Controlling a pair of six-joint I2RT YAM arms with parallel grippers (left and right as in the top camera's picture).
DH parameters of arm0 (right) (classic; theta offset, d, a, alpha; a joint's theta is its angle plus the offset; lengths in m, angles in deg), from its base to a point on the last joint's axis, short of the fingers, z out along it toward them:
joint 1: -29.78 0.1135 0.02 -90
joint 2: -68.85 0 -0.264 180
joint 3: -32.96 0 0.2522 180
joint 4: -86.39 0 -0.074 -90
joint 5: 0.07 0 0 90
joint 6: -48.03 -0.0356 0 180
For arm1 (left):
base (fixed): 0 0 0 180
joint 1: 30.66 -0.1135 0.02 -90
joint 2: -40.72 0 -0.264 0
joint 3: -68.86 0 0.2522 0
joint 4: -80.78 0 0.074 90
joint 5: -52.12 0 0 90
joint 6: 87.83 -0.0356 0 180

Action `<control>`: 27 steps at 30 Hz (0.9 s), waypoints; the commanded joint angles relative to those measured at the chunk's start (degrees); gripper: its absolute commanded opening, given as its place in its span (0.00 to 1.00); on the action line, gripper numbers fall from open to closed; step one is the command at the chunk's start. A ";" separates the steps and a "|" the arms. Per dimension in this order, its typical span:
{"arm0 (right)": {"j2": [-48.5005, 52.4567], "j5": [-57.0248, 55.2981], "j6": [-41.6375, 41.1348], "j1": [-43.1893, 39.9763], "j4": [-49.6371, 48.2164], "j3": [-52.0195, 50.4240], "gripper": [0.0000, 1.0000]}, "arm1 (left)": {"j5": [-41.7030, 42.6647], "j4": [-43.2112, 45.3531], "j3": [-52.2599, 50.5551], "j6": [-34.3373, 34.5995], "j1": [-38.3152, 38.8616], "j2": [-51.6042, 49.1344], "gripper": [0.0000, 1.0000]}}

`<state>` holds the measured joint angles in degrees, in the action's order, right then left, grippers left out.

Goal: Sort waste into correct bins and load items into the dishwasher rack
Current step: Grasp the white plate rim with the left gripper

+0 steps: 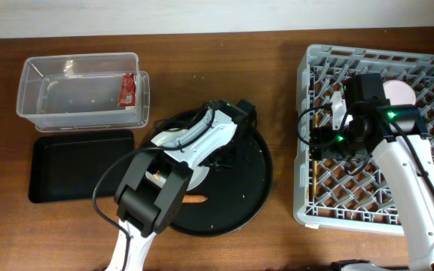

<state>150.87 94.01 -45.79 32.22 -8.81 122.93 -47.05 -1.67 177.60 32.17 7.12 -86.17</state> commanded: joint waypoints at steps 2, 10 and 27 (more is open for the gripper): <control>-0.33 -0.28 0.39 -0.26 0.13 0.61 0.74 | -3.19 0.35 -3.10 0.61 0.04 -0.94 0.15; -0.33 -0.31 0.39 -0.28 0.15 0.61 0.74 | -9.22 -3.61 -1.57 0.61 0.04 -0.92 0.00; -0.33 -0.33 0.42 -0.28 0.17 0.61 0.74 | -5.88 -13.86 6.12 -1.77 -11.80 12.70 0.00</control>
<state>150.87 94.03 -45.81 32.22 -8.70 122.93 -55.24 -15.16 182.71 32.67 -0.73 -76.69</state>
